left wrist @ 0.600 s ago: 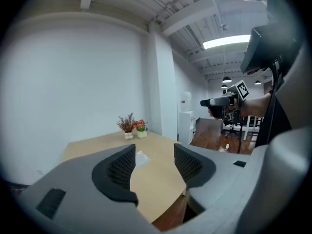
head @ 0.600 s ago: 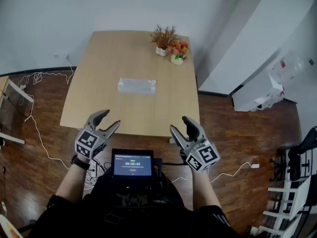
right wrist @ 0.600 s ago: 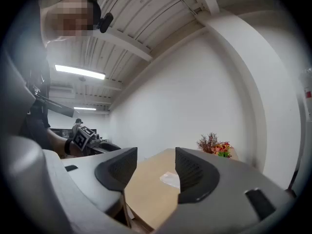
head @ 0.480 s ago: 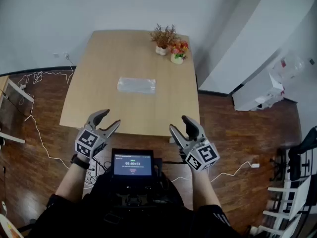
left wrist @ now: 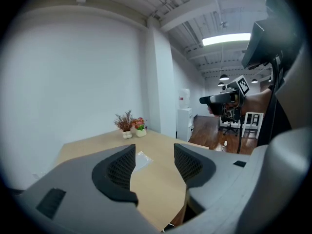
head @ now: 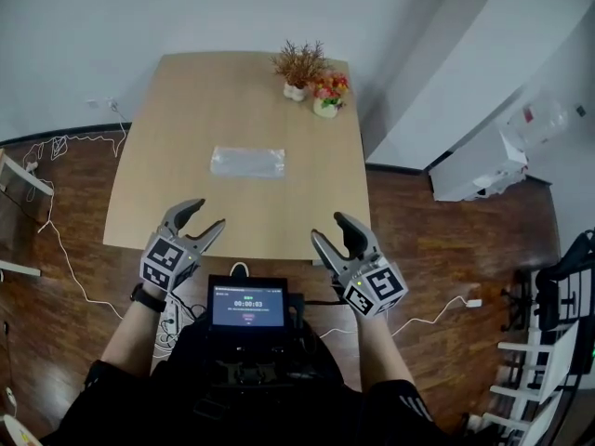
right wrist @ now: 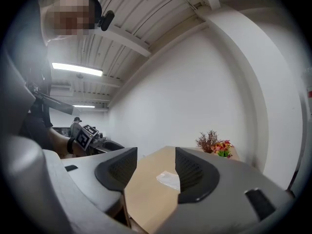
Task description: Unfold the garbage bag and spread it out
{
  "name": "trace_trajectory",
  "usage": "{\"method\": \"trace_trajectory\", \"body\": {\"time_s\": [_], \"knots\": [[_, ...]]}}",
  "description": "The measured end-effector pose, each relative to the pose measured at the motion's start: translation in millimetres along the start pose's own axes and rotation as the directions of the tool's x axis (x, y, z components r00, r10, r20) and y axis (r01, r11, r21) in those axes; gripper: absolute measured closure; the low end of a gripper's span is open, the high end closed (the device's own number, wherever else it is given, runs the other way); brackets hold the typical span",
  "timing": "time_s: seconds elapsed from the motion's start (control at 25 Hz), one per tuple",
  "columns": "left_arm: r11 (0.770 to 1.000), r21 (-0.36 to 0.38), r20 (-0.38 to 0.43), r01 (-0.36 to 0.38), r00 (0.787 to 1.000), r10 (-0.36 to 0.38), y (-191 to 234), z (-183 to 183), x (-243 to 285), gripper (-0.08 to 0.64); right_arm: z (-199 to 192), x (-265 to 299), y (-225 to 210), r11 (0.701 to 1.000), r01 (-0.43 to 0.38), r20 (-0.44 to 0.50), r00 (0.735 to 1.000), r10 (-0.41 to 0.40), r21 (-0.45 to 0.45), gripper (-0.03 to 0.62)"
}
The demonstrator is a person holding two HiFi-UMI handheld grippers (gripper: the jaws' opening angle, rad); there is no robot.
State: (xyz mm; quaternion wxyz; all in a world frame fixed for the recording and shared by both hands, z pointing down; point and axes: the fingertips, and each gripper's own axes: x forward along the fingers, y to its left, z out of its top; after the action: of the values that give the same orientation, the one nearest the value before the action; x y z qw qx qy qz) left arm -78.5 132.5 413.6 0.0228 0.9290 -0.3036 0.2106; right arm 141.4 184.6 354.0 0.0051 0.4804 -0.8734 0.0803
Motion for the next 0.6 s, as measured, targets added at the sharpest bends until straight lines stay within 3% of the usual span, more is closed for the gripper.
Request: {"method": "trace_trajectory", "body": {"time_s": [0.6], "knots": [[0.987,0.041,-0.042,0.152,0.988,-0.150,87,-8,93,0.314,12,111,-57,0.994,0.104,-0.044,0.994,-0.104,0.016,0.328]]}}
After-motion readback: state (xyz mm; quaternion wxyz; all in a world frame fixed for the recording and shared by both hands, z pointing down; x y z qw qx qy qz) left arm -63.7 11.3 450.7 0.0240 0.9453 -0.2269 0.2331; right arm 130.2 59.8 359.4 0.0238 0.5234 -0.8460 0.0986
